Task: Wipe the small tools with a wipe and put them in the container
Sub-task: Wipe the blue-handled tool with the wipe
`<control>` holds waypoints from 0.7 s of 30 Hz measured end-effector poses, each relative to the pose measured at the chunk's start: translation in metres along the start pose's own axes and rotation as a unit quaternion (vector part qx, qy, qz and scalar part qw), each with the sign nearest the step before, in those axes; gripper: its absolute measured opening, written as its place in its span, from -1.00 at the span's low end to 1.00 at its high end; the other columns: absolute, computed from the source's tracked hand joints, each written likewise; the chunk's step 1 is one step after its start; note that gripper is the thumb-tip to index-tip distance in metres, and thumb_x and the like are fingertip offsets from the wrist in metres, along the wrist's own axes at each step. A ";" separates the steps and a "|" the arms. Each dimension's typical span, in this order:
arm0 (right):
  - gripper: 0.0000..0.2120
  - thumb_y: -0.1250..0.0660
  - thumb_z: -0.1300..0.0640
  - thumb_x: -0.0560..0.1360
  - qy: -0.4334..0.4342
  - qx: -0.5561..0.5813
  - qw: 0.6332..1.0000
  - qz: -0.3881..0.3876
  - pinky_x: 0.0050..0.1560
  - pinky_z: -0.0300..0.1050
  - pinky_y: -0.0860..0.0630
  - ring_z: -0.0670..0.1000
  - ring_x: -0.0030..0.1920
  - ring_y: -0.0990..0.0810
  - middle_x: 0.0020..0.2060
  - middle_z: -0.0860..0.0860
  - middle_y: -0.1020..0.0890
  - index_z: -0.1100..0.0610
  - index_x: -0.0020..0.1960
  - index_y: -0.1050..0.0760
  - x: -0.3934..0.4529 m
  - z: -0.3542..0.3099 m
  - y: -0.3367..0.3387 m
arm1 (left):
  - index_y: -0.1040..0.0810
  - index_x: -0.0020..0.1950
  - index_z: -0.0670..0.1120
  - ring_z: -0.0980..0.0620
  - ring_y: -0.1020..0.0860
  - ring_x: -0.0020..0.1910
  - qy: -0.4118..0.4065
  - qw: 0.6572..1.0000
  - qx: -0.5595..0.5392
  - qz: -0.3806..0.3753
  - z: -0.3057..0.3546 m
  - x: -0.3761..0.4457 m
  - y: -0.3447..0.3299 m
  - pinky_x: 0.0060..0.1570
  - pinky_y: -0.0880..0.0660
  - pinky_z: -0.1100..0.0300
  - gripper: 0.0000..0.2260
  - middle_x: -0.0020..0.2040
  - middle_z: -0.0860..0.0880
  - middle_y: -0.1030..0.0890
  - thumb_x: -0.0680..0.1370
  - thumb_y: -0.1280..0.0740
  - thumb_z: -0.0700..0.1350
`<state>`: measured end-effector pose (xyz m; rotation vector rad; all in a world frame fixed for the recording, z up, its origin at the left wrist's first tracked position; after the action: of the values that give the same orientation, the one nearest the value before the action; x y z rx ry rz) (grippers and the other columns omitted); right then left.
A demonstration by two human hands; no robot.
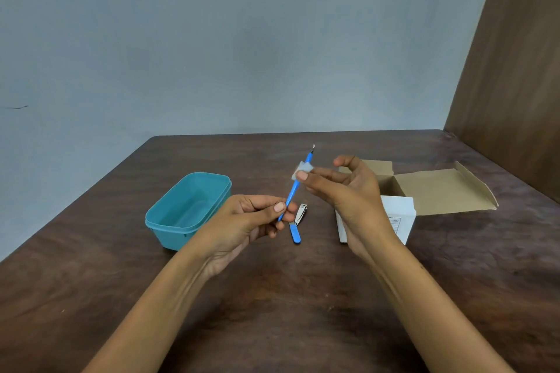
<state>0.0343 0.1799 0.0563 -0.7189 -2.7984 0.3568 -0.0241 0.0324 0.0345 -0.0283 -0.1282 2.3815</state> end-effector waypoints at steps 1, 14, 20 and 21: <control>-0.50 -0.55 0.29 0.25 0.000 -0.008 1.000 -0.004 0.06 -0.06 -0.55 -0.02 -0.18 -0.70 -0.25 0.03 -0.72 0.12 0.03 -0.33 0.001 0.000 0.000 | -0.64 -0.06 -0.24 0.16 -0.54 -0.35 0.004 1.000 0.003 -0.003 -0.001 0.000 -0.001 -0.34 -0.47 0.36 -0.81 -0.27 -0.05 -0.66 0.41 -0.34 -0.17; -0.51 -0.52 0.34 0.27 -0.018 0.022 0.999 -0.027 -0.03 -0.16 -0.60 0.02 -0.16 -0.70 -0.19 0.12 -0.71 0.12 0.04 -0.32 -0.001 -0.001 -0.001 | -0.66 -0.13 -0.18 0.16 -0.51 -0.37 0.026 0.999 -0.016 -0.026 0.001 0.000 0.000 -0.38 -0.45 0.35 -0.85 -0.30 -0.03 -0.62 0.44 -0.32 -0.15; -0.54 -0.52 0.34 0.29 -0.059 -0.050 0.993 -0.094 0.09 0.04 -0.57 0.15 -0.07 -0.67 -0.11 0.20 -0.69 0.13 0.02 -0.33 -0.004 0.010 -0.010 | -0.63 -0.13 -0.19 0.15 -0.50 -0.38 0.030 0.999 -0.027 -0.017 -0.001 0.000 0.002 -0.39 -0.44 0.34 -0.86 -0.32 -0.03 -0.60 0.43 -0.32 -0.15; -0.54 -0.52 0.34 0.29 -0.060 -0.053 0.992 -0.097 0.12 0.07 -0.56 0.16 -0.09 -0.66 -0.10 0.22 -0.69 0.12 0.01 -0.33 -0.003 0.011 -0.010 | -0.63 -0.13 -0.19 0.15 -0.50 -0.38 0.032 0.999 -0.028 -0.016 -0.001 0.001 0.002 -0.40 -0.44 0.34 -0.85 -0.32 -0.03 -0.60 0.43 -0.32 -0.15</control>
<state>0.0296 0.1677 0.0485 -0.4539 -2.9875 0.2229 -0.0257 0.0315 0.0334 -0.1282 -0.1624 2.3422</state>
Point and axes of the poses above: each hand's wrist, its own x-axis towards the middle knuckle, its own y-axis out of the back of the hand, z = x × y, the point moved 4 cm from there along x, towards the middle knuckle
